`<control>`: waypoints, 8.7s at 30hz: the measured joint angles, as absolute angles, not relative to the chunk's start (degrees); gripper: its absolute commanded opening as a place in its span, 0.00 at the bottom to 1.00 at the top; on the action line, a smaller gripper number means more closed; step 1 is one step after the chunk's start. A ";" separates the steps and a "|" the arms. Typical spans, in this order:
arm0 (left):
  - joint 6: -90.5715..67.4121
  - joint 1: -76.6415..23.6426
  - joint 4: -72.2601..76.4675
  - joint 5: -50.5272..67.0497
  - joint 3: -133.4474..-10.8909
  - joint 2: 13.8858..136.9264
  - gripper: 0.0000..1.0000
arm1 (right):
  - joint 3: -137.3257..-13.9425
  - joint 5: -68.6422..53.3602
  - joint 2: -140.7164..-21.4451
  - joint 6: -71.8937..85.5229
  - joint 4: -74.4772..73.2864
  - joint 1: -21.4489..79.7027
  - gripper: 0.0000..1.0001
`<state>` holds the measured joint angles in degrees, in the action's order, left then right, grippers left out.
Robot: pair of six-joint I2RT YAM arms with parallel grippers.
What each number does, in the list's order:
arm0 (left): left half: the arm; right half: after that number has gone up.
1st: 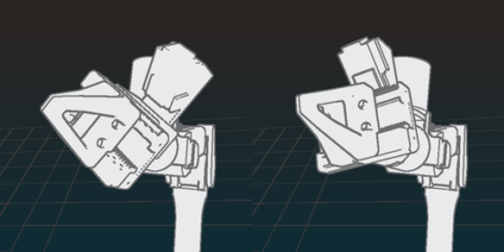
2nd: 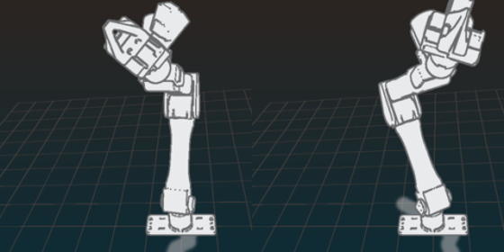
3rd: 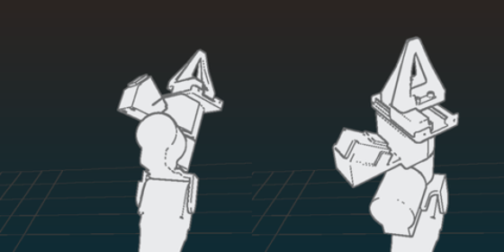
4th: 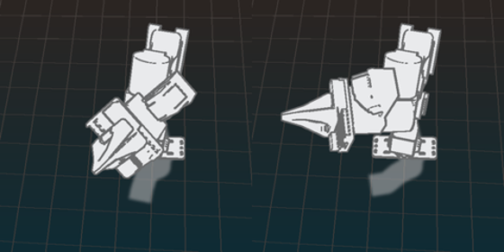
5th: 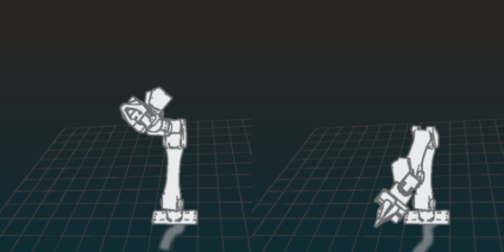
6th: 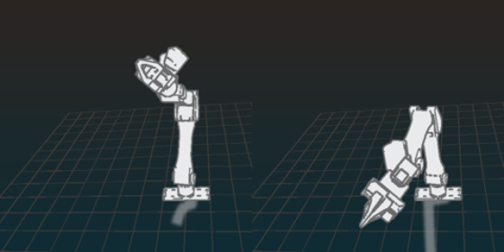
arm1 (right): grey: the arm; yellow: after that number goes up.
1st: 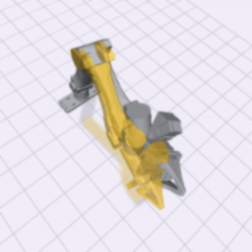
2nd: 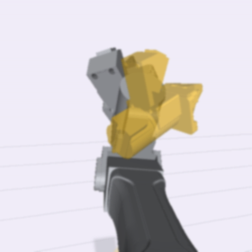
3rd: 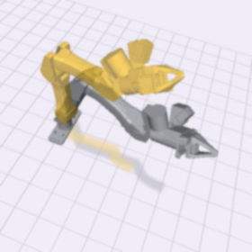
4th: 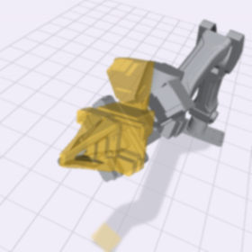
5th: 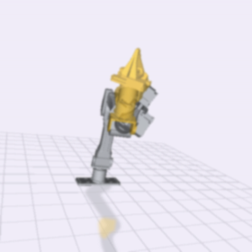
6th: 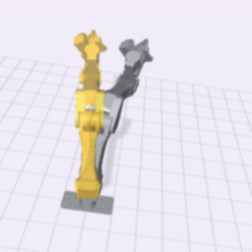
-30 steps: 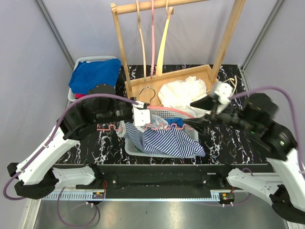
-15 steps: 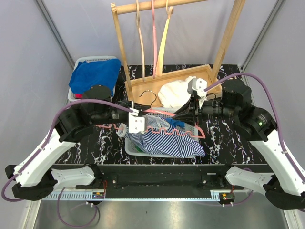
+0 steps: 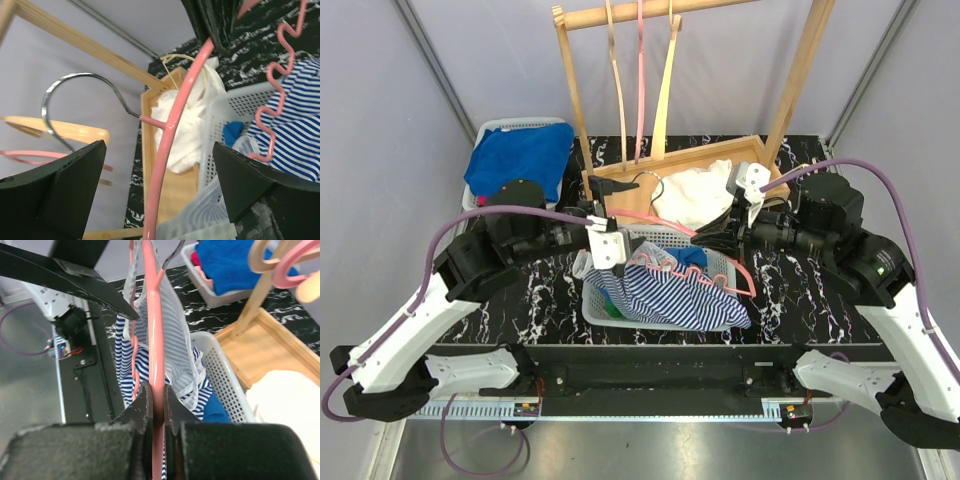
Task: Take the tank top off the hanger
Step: Remove the tank top from the hanger, then place the tank top in the bin, then place the hanger at the clothesline.
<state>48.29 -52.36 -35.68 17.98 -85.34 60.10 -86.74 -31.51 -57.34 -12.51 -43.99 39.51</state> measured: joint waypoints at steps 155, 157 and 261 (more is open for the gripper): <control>11.81 -39.29 -22.85 15.03 -90.85 67.18 0.00 | -94.00 21.34 -40.82 -7.01 -57.69 39.46 0.00; 11.79 -40.40 -23.07 15.05 -91.24 68.29 0.00 | -93.71 24.47 -41.67 -7.05 -57.69 39.46 0.00; 17.26 -45.95 -54.41 2.20 -101.51 61.28 0.99 | -142.45 7.42 -104.05 -14.02 -42.74 23.29 0.00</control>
